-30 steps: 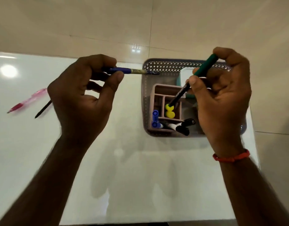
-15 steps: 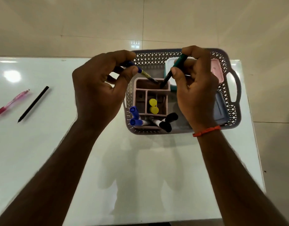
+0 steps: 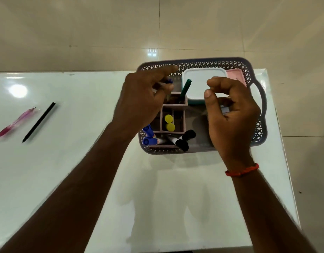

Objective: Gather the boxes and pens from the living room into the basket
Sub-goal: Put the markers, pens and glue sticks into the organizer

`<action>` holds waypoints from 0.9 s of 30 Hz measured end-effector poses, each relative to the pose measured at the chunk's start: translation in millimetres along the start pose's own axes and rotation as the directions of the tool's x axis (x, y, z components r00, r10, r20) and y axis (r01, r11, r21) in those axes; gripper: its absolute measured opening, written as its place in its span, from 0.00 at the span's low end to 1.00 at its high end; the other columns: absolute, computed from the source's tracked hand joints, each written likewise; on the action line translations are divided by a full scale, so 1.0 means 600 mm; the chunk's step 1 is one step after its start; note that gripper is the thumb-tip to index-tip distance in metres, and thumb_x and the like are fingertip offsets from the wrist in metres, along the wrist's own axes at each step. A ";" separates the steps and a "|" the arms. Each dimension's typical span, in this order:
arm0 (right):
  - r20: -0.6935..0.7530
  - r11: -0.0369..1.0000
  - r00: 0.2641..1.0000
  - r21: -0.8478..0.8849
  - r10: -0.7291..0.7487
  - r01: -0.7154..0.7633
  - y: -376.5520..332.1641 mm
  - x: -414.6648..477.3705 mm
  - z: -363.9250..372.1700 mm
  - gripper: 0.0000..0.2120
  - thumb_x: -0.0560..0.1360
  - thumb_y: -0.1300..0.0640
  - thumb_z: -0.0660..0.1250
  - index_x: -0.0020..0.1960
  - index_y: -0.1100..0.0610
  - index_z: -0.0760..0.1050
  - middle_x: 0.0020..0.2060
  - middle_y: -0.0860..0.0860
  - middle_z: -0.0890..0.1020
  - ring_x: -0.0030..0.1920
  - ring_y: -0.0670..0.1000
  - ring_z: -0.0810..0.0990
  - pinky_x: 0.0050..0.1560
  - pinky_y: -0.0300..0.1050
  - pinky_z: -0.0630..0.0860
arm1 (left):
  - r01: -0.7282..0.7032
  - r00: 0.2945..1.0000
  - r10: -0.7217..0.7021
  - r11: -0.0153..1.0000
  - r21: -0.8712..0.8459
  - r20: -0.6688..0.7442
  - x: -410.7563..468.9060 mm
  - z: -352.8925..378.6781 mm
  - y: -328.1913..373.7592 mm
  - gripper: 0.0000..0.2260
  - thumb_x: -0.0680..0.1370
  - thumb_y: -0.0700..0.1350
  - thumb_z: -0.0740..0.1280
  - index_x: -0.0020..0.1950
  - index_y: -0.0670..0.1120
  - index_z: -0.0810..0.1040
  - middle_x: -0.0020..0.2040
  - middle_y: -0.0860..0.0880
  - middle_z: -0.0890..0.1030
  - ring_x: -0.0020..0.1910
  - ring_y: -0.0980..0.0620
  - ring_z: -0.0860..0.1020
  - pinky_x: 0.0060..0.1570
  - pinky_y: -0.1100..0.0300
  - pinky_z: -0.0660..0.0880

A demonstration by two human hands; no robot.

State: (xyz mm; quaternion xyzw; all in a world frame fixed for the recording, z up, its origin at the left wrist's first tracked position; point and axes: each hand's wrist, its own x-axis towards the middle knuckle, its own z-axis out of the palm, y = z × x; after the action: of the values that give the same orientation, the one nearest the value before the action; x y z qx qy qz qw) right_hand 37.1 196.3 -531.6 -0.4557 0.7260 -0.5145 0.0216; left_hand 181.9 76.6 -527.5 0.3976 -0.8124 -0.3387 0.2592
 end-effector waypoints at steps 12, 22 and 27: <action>0.173 0.962 0.953 -0.073 -0.249 0.265 -0.109 -0.074 0.014 0.05 0.78 0.62 0.68 0.50 0.63 0.81 0.45 0.55 0.83 0.45 0.53 0.81 0.48 0.42 0.77 | 0.157 0.971 -0.167 0.985 -0.069 -0.172 -0.138 -0.120 -0.112 0.07 0.78 0.46 0.72 0.56 0.52 0.85 0.49 0.61 0.85 0.44 0.61 0.83 0.40 0.70 0.78; 0.717 0.926 0.645 0.000 -0.263 0.378 -0.254 -0.171 0.201 0.10 0.79 0.50 0.66 0.58 0.51 0.80 0.55 0.48 0.81 0.59 0.53 0.76 0.59 0.51 0.69 | 0.231 0.966 -0.182 0.926 0.300 -0.182 -0.278 -0.323 -0.289 0.06 0.79 0.49 0.70 0.52 0.51 0.85 0.49 0.55 0.86 0.43 0.55 0.82 0.39 0.55 0.81; 0.784 0.932 0.577 0.009 -0.232 0.363 -0.312 -0.176 0.321 0.13 0.80 0.46 0.62 0.59 0.49 0.79 0.58 0.48 0.79 0.64 0.52 0.72 0.63 0.49 0.67 | 0.358 0.927 -0.285 0.864 0.355 -0.242 -0.295 -0.406 -0.376 0.07 0.79 0.47 0.70 0.54 0.47 0.84 0.55 0.50 0.84 0.55 0.47 0.82 0.50 0.46 0.80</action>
State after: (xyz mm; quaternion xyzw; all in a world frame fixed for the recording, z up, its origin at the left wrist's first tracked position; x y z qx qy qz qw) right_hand 314.8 118.2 -524.3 -0.7471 0.5958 -0.2080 0.2089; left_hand 553.4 35.6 -570.0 0.6010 -0.7584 -0.1698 0.1866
